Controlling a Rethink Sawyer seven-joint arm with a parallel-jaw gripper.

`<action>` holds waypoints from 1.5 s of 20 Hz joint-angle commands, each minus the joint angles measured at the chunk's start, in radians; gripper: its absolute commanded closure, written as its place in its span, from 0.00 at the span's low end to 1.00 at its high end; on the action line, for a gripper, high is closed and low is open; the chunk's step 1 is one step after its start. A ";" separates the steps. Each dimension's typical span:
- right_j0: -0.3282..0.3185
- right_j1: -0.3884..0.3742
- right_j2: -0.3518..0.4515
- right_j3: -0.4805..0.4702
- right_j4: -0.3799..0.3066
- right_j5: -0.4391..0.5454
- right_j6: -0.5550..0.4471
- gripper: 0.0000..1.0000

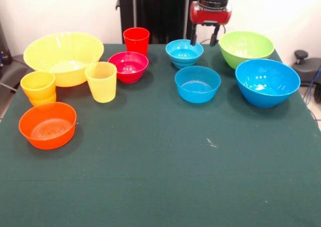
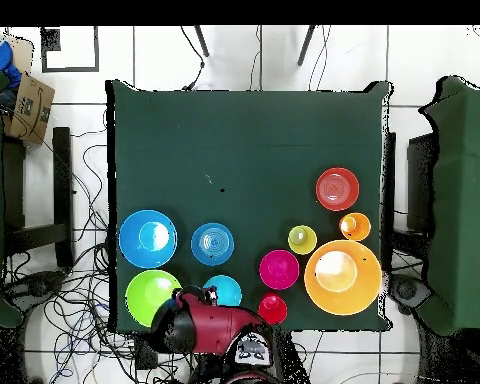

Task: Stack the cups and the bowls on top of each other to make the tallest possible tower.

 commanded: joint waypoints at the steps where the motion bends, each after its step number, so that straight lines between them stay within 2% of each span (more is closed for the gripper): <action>1: -0.016 0.124 0.062 0.064 -0.022 -0.119 0.236 0.00; 4: -0.029 0.161 0.054 0.082 -0.021 -0.148 0.259 0.00; 8: -0.016 0.187 0.024 0.115 -0.021 -0.191 0.299 0.00; 15: 0.033 0.292 0.014 0.149 0.002 -0.320 0.441 0.00; 17: 0.025 0.331 0.036 0.158 0.002 -0.346 0.488 0.00; 20: 0.016 0.379 0.058 0.160 -0.014 -0.387 0.539 0.00; 26: 0.054 0.463 0.036 0.124 -0.039 -0.508 0.604 0.00; 30: 0.066 0.461 0.023 0.112 -0.061 -0.545 0.624 0.00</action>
